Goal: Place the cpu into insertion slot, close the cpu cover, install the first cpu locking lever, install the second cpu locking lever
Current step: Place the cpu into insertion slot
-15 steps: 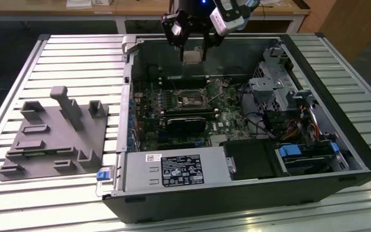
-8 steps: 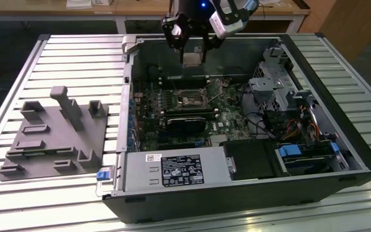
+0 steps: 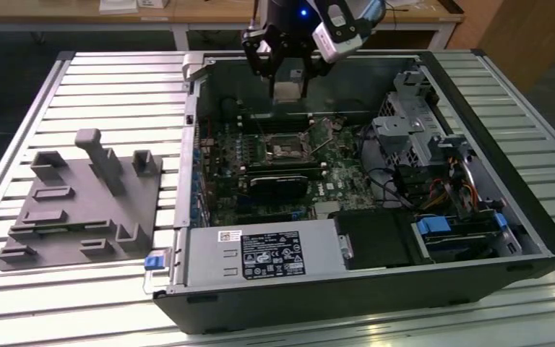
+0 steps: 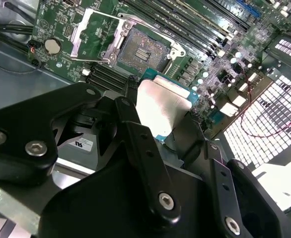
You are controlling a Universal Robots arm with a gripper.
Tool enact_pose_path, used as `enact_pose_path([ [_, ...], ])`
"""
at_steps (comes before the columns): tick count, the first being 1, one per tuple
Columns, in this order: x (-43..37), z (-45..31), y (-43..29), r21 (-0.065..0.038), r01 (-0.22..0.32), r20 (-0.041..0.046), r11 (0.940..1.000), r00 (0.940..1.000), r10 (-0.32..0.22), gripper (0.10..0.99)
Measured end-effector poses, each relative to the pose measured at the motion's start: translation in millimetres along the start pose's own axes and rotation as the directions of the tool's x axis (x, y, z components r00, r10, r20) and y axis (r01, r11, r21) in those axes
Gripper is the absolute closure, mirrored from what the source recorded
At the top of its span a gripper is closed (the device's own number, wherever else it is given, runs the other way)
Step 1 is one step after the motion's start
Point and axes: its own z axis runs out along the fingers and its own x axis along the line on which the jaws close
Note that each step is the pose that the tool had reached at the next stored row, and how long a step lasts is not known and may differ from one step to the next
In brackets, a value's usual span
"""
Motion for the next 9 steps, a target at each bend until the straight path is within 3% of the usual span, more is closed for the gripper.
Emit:
enact_pose_path([
  [9,-0.1,8.2,-0.7,0.000,0.000,0.0000,1.0000,1.0000,0.000,0.553],
])
